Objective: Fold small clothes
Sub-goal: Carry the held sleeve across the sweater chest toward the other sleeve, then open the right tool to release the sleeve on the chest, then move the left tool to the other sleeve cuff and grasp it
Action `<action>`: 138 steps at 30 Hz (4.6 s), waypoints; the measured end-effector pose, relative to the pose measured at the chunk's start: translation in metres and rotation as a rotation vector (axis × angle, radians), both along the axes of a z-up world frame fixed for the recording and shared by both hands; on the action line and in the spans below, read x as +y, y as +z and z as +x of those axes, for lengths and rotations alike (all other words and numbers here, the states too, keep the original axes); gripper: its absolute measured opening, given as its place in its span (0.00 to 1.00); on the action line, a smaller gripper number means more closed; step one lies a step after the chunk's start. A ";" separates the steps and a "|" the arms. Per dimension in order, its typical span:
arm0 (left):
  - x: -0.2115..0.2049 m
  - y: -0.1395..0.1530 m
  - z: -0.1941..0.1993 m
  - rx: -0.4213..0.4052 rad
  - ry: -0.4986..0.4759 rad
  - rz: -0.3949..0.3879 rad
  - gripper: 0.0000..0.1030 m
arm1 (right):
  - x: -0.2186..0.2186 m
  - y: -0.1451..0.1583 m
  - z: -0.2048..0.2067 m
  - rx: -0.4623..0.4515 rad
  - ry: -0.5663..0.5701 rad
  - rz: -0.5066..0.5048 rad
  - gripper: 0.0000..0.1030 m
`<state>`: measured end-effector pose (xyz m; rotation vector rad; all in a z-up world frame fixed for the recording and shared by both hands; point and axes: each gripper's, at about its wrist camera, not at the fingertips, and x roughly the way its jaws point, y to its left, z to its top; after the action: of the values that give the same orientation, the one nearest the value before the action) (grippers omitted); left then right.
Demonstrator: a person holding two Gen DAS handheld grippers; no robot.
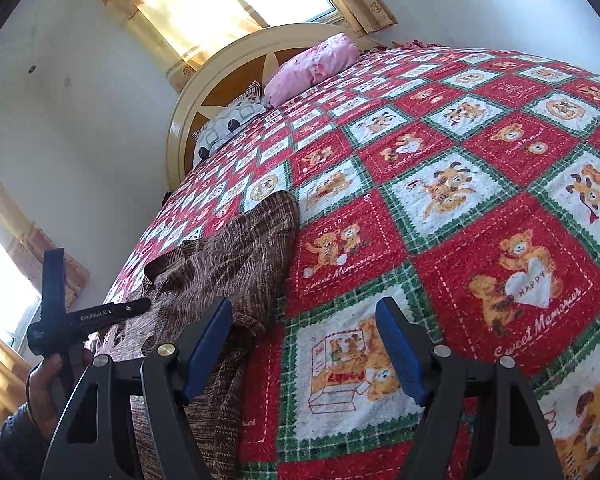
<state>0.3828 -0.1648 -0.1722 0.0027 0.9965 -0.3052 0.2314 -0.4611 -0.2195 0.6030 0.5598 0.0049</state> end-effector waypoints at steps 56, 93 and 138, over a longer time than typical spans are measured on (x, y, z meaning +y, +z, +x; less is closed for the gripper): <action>0.047 -0.029 -0.026 -0.135 0.063 0.093 0.72 | 0.124 0.009 0.074 0.209 0.375 -0.374 0.72; 0.123 -0.021 -0.062 -0.123 0.253 -0.068 0.96 | 0.247 0.000 0.125 0.296 0.278 -0.585 0.69; 0.425 -0.036 -0.046 -0.042 0.753 -0.277 0.72 | 0.260 -0.003 0.084 0.234 0.261 -0.660 0.69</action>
<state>0.3369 0.2601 -0.2085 -0.6022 0.8414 0.2503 0.3151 -0.2015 -0.2230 -0.1174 0.8149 -0.0048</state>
